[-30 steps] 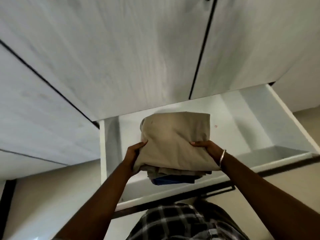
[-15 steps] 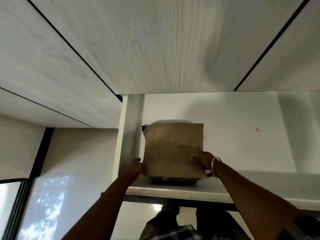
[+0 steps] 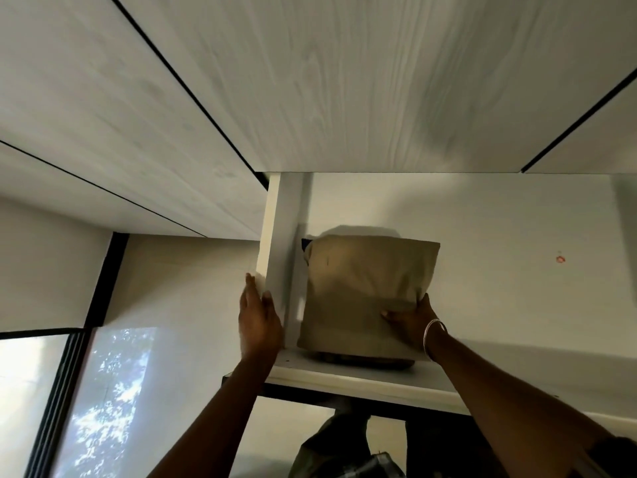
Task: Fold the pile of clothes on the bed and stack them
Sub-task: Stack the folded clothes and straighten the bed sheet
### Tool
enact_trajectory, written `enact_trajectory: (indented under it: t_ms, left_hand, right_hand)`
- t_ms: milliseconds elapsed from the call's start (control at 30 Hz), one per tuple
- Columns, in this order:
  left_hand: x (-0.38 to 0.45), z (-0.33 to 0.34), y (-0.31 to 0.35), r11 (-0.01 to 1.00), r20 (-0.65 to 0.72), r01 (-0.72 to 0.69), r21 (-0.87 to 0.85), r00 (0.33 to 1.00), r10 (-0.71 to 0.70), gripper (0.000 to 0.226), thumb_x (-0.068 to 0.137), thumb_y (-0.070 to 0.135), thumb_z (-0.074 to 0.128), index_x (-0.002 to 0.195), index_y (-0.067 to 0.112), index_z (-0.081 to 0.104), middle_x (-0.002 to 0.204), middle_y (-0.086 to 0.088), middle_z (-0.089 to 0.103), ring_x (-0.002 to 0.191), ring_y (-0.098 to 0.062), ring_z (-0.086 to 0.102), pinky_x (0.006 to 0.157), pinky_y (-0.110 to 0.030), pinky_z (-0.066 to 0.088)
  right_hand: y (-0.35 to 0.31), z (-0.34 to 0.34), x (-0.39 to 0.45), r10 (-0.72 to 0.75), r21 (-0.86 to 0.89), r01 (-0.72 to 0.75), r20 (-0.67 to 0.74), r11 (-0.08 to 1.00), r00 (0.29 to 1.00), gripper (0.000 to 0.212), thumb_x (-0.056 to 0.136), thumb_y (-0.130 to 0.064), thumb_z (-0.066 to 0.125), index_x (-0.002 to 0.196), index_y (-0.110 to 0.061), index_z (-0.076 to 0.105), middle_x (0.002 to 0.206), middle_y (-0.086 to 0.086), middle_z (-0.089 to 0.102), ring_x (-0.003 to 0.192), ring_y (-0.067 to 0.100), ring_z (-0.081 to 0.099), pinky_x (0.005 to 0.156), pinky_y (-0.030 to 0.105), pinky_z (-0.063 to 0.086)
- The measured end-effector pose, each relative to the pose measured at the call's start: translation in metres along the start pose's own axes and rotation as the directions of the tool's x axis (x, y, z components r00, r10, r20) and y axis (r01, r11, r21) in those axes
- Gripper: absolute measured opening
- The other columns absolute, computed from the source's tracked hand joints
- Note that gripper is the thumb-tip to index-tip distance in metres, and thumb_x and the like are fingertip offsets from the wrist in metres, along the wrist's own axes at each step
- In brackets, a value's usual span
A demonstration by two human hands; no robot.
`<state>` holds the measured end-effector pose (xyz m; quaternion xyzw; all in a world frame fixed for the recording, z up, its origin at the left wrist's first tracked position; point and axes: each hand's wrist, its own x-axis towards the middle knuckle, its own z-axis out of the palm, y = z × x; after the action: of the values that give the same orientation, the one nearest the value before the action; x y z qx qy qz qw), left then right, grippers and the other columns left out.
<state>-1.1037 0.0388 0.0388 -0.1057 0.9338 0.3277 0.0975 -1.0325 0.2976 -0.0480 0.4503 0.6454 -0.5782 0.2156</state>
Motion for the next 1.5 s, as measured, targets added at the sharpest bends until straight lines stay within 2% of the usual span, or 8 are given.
enact_trajectory:
  t_ms: [200,333,567,767,1000,1133,1267,1500]
  left_hand:
    - [0.012,0.001,-0.020,0.999,0.124,0.004,-0.039,0.992,0.001,0.064,0.102,0.009,0.046,0.157,0.021,0.015,0.161,-0.002,0.024,0.147,-0.024,0.026,0.111,-0.029,0.022]
    - [0.019,-0.001,-0.024,0.996,0.205,0.076,-0.048,0.977,-0.065,0.074,0.100,0.011,0.051,0.157,0.028,0.007,0.162,0.001,0.020,0.146,-0.028,0.024,0.117,-0.054,0.027]
    - [0.021,0.002,-0.009,0.970,0.257,0.105,0.219,0.953,-0.161,0.094,0.093,0.017,0.062,0.156,0.023,-0.008,0.164,-0.002,0.010,0.145,-0.033,0.026,0.112,-0.058,0.026]
    - [0.023,-0.002,-0.006,0.966,0.302,0.116,0.231,0.935,-0.185,0.103,0.090,0.019,0.066,0.155,0.024,-0.013,0.164,-0.001,0.003,0.148,-0.032,0.017,0.115,-0.057,0.018]
    - [0.016,-0.005,-0.005,0.981,0.254,0.098,0.167,0.957,-0.139,0.102,0.087,0.026,0.070,0.157,0.018,-0.005,0.164,-0.006,0.008,0.147,-0.034,0.018,0.112,-0.060,0.025]
    - [-0.006,0.002,0.008,0.946,0.106,-0.166,0.278,0.984,0.142,0.073,0.088,0.013,0.060,0.152,0.015,0.026,0.162,-0.011,0.014,0.147,-0.033,0.017,0.113,-0.060,0.021]
    - [-0.021,0.044,0.032,0.802,0.448,-0.563,0.202,0.781,0.435,0.055,0.091,0.020,0.059,0.142,0.002,0.046,0.154,-0.019,0.034,0.144,-0.036,0.027,0.119,-0.048,0.019]
    - [-0.130,0.108,0.146,0.644,0.638,-0.752,-0.144,0.427,0.641,0.028,0.089,0.005,0.058,0.115,0.012,0.066,0.119,-0.008,0.065,0.117,-0.028,0.056,0.098,-0.038,0.043]
  right_hand:
    - [-0.006,0.031,0.002,-0.019,-0.004,0.019,0.116,1.000,0.993,0.103,0.067,-0.009,0.088,0.147,-0.017,0.024,0.142,0.012,0.043,0.128,0.037,0.043,0.109,0.047,0.039]
    - [-0.003,0.045,-0.002,0.012,-0.017,-0.010,0.132,1.000,0.991,0.110,0.065,-0.005,0.089,0.149,-0.018,0.018,0.144,0.011,0.042,0.130,0.038,0.041,0.109,0.048,0.038]
    - [-0.005,0.038,-0.012,0.027,-0.027,-0.023,0.122,0.999,0.992,0.129,0.046,-0.032,0.095,0.149,-0.016,0.020,0.144,0.011,0.042,0.129,0.037,0.043,0.108,0.054,0.040]
    - [-0.012,0.022,-0.029,0.109,-0.123,-0.094,0.113,0.988,0.988,0.075,0.089,-0.020,0.070,0.150,-0.012,0.027,0.145,0.016,0.044,0.127,0.038,0.046,0.104,0.047,0.043]
    - [-0.028,-0.017,-0.076,0.109,0.021,-0.111,0.073,0.994,0.991,0.056,0.094,-0.021,0.064,0.145,-0.024,0.039,0.117,0.016,0.062,0.107,0.031,0.061,0.066,0.029,0.041]
    - [-0.024,-0.054,-0.113,0.081,0.124,-0.080,-0.001,0.989,0.997,0.037,0.092,-0.034,0.066,0.127,-0.031,0.054,0.120,-0.001,0.062,0.104,0.018,0.062,0.074,0.034,0.047]
    - [-0.005,-0.099,-0.151,0.059,0.265,-0.035,-0.084,0.964,0.995,0.028,0.094,-0.031,0.064,0.121,-0.029,0.058,0.111,-0.005,0.062,0.103,0.020,0.061,0.084,0.039,0.044]
    - [0.080,-0.187,-0.228,0.102,0.560,0.218,-0.484,0.799,0.869,0.021,0.094,-0.018,0.064,0.114,-0.023,0.060,0.104,0.006,0.065,0.086,0.021,0.064,0.073,0.036,0.047]
